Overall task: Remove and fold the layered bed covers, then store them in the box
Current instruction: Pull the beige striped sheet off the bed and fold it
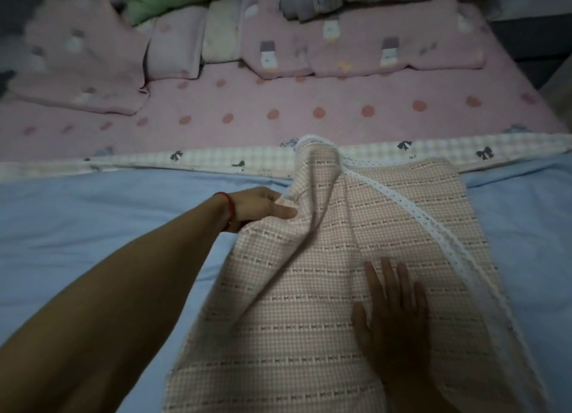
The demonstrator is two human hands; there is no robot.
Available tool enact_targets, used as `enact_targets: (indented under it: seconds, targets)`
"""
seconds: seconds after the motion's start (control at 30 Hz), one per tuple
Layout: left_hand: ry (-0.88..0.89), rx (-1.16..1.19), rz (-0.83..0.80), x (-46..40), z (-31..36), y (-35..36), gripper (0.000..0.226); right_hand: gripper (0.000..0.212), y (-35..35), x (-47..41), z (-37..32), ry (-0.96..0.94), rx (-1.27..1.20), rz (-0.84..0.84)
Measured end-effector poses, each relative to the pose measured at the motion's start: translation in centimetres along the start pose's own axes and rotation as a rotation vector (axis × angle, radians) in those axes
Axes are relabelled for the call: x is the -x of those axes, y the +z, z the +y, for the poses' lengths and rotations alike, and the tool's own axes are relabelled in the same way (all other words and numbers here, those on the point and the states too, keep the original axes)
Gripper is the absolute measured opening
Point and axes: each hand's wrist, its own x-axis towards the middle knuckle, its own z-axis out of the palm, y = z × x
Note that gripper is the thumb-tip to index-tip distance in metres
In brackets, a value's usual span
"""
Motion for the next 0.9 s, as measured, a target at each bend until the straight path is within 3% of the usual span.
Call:
enact_targets:
  seconds: [0.07,0.13,0.23,0.3,0.37,0.43,0.5,0.6,0.63,0.83,0.9]
  targets:
    - [0.206,0.13,0.193,0.8,0.0,-3.0,0.056,0.072,0.3,-0.1,0.0,-0.006,-0.002,0.022]
    - [0.319,0.127,0.45,1.7,-0.4,-6.0,0.039,0.071,0.4,-0.4,-0.1,-0.003,-0.014,0.056]
    - [0.205,-0.002,0.84,0.5,-3.5,-9.4,0.031,0.07,0.6,-0.5,-0.1,-0.004,-0.013,0.087]
    - [0.092,-0.037,0.961,-0.9,-5.1,-10.3,0.033,0.07,0.8,-0.5,-0.1,0.007,0.0,0.115]
    - [0.095,-0.091,1.082,-2.2,-5.2,-9.9,0.024,0.07,1.0,-0.6,-0.1,0.006,0.002,0.143]
    - [0.071,-0.333,1.253,-2.1,-4.3,-7.2,0.023,0.071,1.1,-0.8,-0.1,0.004,0.005,0.158]
    - [0.061,-0.568,1.214,-2.1,-4.5,-1.7,0.032,0.071,1.0,-0.8,-0.2,0.007,0.015,0.142]
    - [0.048,-0.786,0.818,-2.4,-6.0,8.1,0.055,0.072,1.0,-0.7,-0.2,0.01,0.007,0.136]
    - [0.006,-0.795,0.753,-3.4,-6.7,9.6,0.058,0.072,1.0,-0.8,-0.3,0.01,0.005,0.124]
    - [-0.015,-0.915,0.923,-7.8,-8.4,10.7,0.061,0.069,0.0,-1.1,-0.6,0.001,-0.035,0.062]
    - [0.02,-0.915,0.98,-8.4,-9.0,11.0,0.062,0.051,-1.5,-4.8,0.4,-0.041,-0.095,0.109]
